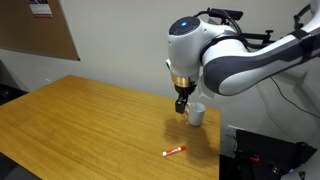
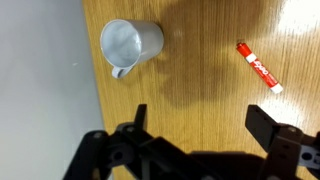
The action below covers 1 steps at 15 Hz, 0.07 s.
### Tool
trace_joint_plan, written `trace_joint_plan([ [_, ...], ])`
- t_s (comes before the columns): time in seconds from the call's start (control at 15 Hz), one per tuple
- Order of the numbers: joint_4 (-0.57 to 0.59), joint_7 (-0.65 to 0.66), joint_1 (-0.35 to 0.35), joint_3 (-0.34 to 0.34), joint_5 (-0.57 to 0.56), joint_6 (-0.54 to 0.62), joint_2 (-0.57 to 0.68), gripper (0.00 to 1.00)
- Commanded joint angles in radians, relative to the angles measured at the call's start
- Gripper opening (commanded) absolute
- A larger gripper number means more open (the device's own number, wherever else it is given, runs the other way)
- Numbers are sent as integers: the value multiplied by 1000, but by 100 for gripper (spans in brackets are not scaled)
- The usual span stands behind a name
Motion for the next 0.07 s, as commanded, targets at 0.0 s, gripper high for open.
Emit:
trace_joint_plan([
  [0.0, 2, -1, -5, 7, 2, -3, 0, 100],
])
